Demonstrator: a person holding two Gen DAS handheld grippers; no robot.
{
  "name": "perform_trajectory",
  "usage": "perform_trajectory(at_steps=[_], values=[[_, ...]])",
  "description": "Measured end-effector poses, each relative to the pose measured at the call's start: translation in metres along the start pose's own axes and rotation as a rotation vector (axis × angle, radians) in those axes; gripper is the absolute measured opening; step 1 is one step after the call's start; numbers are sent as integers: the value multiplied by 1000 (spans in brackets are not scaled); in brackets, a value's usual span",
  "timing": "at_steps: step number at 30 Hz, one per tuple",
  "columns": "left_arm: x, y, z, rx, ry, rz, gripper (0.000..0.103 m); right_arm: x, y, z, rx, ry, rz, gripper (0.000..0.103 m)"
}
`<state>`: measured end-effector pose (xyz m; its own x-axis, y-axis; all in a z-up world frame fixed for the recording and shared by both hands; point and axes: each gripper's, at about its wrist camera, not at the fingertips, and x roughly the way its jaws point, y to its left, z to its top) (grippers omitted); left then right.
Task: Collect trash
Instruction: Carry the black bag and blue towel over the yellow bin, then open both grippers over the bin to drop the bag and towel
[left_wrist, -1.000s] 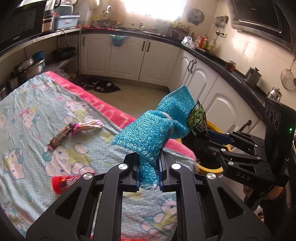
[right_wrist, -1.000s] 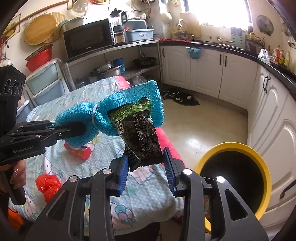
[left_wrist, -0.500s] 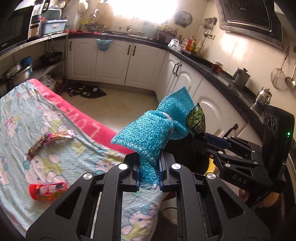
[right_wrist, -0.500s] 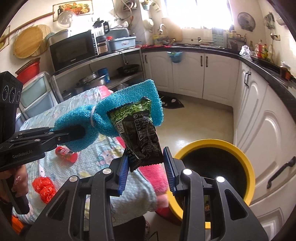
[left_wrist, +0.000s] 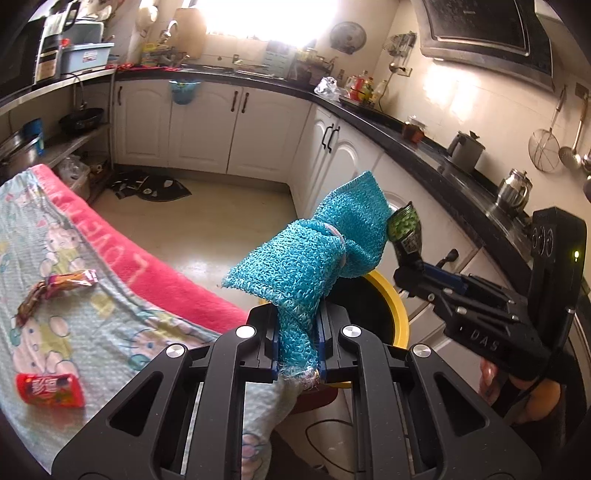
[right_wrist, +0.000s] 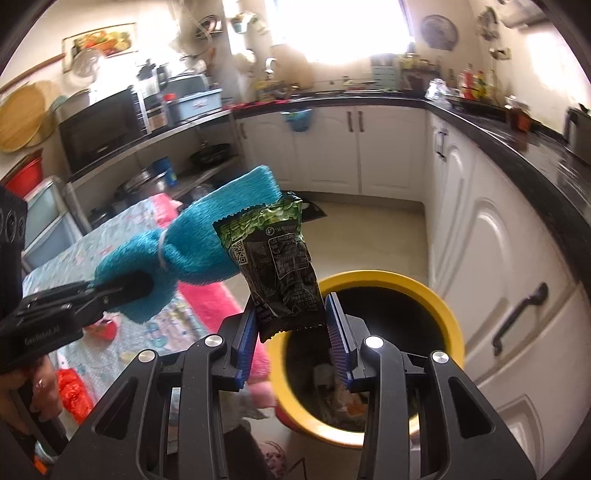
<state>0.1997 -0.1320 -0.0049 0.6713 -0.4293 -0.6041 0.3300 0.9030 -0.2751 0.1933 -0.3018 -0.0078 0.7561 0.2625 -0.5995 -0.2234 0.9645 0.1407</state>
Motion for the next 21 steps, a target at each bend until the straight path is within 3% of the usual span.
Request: perform_trajectory(at_steps=[14, 21], values=[[52, -25, -20, 35, 95, 0, 9, 5, -54, -22, 83, 29, -176, 34], [78, -26, -32, 34, 158, 14, 11, 29, -71, -34, 117, 96, -192, 37]])
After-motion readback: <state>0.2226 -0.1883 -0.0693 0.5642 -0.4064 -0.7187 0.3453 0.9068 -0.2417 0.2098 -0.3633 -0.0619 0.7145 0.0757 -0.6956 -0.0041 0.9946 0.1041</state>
